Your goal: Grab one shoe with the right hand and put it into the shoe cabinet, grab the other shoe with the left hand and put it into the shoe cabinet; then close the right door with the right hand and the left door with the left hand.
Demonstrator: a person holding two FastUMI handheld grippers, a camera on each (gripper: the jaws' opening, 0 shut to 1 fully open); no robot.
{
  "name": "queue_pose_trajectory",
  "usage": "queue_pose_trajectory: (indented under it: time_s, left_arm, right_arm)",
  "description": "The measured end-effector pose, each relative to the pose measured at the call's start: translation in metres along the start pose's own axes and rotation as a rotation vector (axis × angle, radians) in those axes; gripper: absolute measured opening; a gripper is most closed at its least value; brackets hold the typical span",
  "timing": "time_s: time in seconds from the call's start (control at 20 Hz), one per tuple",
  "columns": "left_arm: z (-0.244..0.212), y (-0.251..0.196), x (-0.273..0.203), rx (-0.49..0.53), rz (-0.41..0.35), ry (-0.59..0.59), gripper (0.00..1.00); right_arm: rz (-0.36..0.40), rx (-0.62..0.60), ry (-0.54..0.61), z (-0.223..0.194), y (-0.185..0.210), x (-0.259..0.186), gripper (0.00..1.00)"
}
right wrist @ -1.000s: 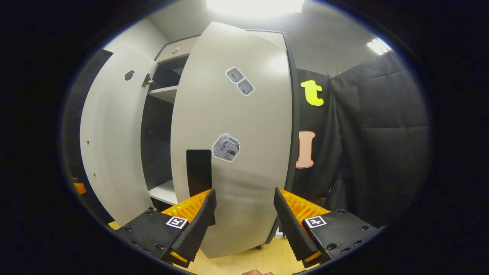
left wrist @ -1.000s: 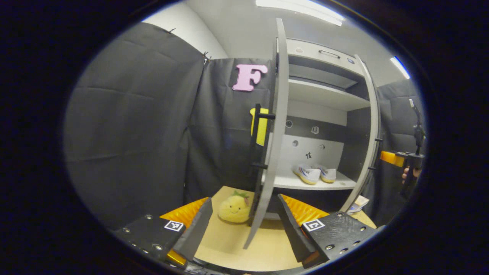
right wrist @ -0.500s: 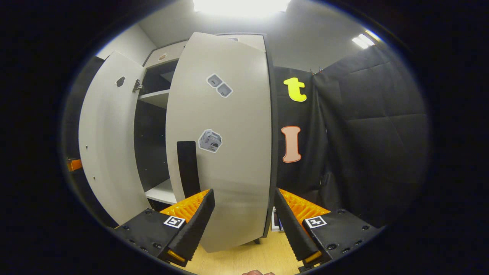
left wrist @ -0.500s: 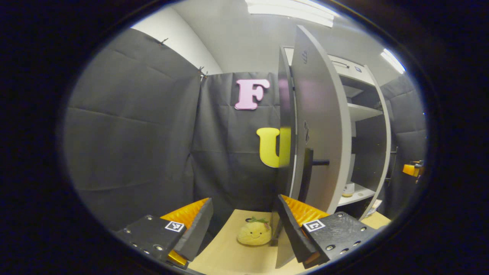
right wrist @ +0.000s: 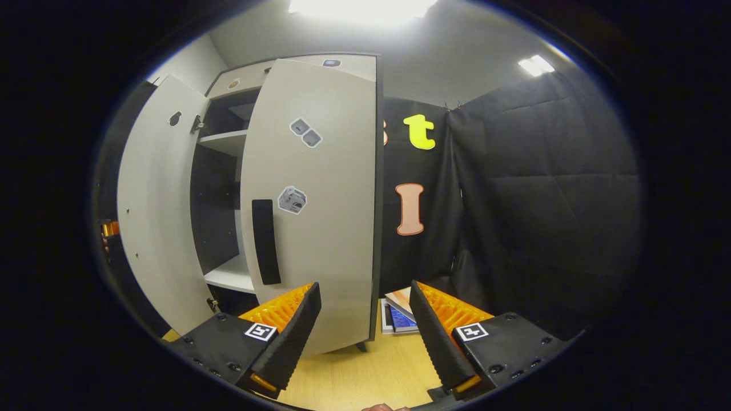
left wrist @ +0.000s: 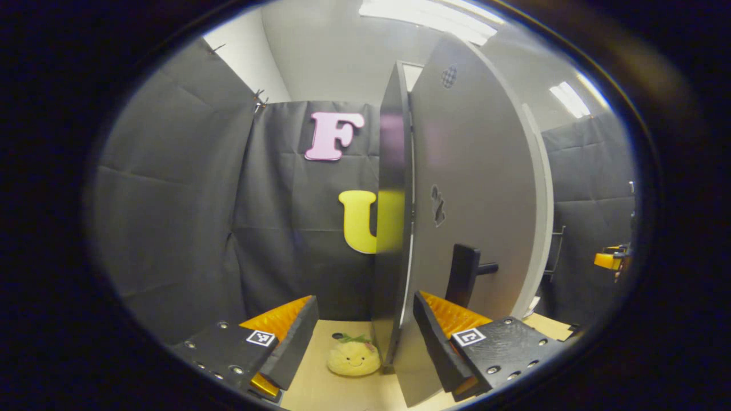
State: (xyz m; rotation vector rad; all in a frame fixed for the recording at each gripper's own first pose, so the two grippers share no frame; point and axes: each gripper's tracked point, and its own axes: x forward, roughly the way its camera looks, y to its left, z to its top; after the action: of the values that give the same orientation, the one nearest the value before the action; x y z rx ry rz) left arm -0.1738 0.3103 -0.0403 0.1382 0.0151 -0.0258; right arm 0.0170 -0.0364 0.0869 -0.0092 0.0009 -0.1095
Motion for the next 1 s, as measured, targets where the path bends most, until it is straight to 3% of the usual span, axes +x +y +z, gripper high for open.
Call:
queue_pose_trajectory:
  time_s: [0.2, 0.45, 0.7, 0.85, 0.95, 1.0]
  left_arm:
    - [-0.002, -0.013, 0.002, 0.009, -0.003, 0.029, 0.94]
    - [-0.002, -0.074, 0.007, 0.028, -0.015, 0.057, 0.95]
    - [0.001, -0.139, 0.021, 0.033, 0.103, 0.041, 0.93]
    - [-0.004, -0.176, 0.043, -0.017, 0.149, 0.039, 0.94]
    - [-0.014, -0.199, 0.060, -0.067, 0.186, 0.054, 0.94]
    - [-0.017, -0.203, 0.066, -0.083, 0.224, 0.057, 0.93]
  right_arm:
    - [-0.003, 0.042, 0.001, -0.006, -0.012, -0.003, 0.98]
    - [0.034, 0.095, 0.010, -0.018, -0.034, 0.022, 0.98]
    - [0.071, 0.140, 0.017, -0.023, -0.075, 0.051, 0.96]
    - [0.097, 0.184, 0.058, -0.035, -0.093, 0.066, 0.98]
    - [0.049, 0.189, 0.055, -0.037, -0.117, 0.074, 0.92]
    - [0.025, 0.194, 0.058, -0.040, -0.128, 0.079, 0.98]
